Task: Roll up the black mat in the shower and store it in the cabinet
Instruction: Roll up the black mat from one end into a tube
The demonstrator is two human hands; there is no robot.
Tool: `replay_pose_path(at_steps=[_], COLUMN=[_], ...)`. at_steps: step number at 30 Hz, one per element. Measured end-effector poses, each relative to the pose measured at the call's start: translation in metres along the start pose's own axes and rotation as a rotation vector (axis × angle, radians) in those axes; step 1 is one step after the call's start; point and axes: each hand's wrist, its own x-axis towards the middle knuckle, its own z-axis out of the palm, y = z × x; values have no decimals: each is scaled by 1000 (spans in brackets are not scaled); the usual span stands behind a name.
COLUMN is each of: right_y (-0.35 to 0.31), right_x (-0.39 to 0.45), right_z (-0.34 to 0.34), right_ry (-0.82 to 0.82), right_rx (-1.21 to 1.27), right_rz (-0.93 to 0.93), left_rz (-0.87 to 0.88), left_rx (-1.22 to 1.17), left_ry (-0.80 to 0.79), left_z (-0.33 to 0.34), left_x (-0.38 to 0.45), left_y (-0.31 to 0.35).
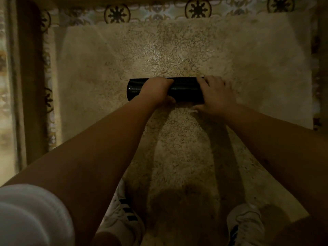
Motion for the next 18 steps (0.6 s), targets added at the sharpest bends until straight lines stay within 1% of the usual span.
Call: replay_pose_path(at_steps=[2, 4, 6, 8, 9, 12, 13, 14, 16, 18], right_y=[-4, -2, 3, 11, 14, 25, 28, 30, 29, 24], right_x=[-3, 2, 9, 19, 24, 44, 51, 57, 58, 45], right_z=[0, -5, -11, -15, -16, -21, -23, -25, -26, -23], right_ry=[71, 84, 21, -55, -91, -230, -271, -293, -250, -108], right_rx=[38, 93, 152, 183, 204, 282, 237, 139, -10, 9], right_rz=[11, 15, 20, 22, 17, 29, 31, 33, 32, 35], left_rz=[-33, -61, -4, 40, 32, -10, -20, -24, -19, -26], left_rx=[-43, -124, -138, -54, -15, 9, -6, -22, -45, -51], left_ry=[-38, -17, 103, 253, 289, 284, 270, 255, 231, 222], left_z=[-6, -8, -2, 8, 10, 1, -4, -9, -13, -14], left_x=[5, 5, -5, -15, -18, -12, -8, -4, 2, 4], left_y=[0, 0, -1, -4, -5, -5, -5, -6, -8, -10])
